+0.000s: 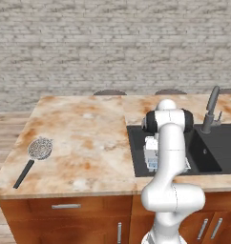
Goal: Pick the tupperware and strainer and place them in the sink. Then turn on the water.
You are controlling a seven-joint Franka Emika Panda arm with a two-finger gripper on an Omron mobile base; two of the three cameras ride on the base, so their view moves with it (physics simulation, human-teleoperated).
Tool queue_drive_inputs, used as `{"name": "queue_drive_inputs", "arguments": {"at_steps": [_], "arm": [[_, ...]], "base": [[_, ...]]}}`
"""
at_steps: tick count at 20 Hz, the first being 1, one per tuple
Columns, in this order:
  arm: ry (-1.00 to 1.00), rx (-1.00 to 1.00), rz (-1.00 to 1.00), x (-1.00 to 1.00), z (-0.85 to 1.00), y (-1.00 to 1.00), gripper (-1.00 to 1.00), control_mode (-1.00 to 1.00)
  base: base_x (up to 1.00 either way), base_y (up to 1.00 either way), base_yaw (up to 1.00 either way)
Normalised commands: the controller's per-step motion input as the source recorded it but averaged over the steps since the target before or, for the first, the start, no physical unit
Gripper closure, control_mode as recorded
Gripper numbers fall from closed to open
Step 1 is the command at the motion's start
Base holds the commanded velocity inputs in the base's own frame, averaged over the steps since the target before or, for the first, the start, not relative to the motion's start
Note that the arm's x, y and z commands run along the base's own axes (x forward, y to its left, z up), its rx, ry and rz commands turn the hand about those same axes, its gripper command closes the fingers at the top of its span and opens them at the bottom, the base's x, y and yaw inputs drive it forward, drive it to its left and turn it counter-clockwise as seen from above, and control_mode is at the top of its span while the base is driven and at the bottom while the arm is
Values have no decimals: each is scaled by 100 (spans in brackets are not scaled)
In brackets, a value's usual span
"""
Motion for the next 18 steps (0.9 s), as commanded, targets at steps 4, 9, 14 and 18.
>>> {"name": "queue_drive_inputs", "arguments": {"at_steps": [4, 9, 14, 18], "arm": [[0, 0, 0, 0, 0, 0, -100, -100], [0, 0, -4, -2, 0, -2, -100, -100], [-7, 0, -1, -25, 36, 0, -100, -100], [-8, 2, 0, -30, 64, 1, -100, -100]], "base": [[0, 0, 0], [0, 0, 0], [0, 0, 0], [0, 0, 0]]}}
